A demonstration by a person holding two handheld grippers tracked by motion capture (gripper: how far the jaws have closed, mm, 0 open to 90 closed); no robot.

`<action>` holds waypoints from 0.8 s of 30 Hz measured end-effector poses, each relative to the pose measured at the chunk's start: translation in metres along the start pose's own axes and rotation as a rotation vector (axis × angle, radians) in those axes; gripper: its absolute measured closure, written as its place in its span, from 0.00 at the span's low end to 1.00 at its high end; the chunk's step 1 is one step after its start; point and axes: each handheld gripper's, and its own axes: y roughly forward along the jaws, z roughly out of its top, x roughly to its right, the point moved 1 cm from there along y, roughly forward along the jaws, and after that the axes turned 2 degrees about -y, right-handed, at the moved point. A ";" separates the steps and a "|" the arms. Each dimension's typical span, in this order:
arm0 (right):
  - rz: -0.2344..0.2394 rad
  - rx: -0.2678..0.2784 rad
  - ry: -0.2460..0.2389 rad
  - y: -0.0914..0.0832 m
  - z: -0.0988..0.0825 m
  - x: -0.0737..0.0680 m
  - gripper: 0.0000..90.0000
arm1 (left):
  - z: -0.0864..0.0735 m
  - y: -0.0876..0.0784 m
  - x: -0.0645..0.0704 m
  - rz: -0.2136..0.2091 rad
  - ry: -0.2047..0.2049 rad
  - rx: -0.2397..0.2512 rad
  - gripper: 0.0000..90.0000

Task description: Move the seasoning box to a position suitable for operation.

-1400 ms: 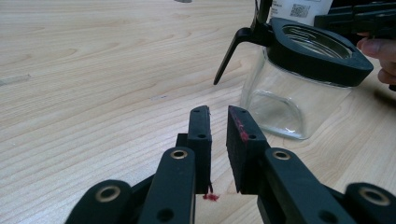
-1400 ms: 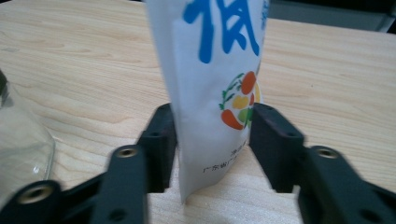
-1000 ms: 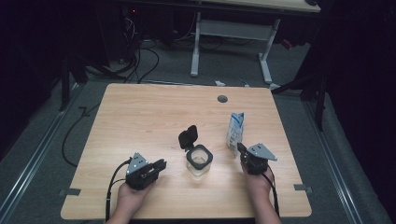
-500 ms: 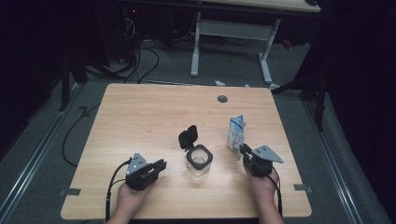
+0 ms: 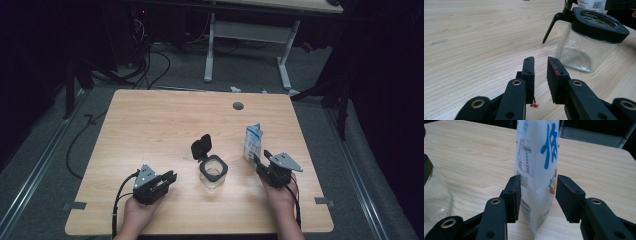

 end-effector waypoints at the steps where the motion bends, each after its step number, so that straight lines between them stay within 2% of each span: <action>1: -0.001 0.003 -0.006 0.001 0.001 -0.002 0.59 | 0.000 -0.001 0.000 0.001 -0.002 0.001 0.85; 10: -0.008 0.012 -0.008 0.011 0.002 -0.001 0.59 | -0.005 -0.010 -0.006 0.019 -0.025 0.009 0.85; 16: -0.004 0.012 -0.016 0.017 0.001 -0.001 0.63 | -0.007 -0.017 -0.010 0.033 -0.042 0.022 0.84; 24: 0.000 0.011 -0.027 0.019 0.000 0.001 0.69 | -0.007 -0.017 -0.011 0.035 -0.043 0.019 0.84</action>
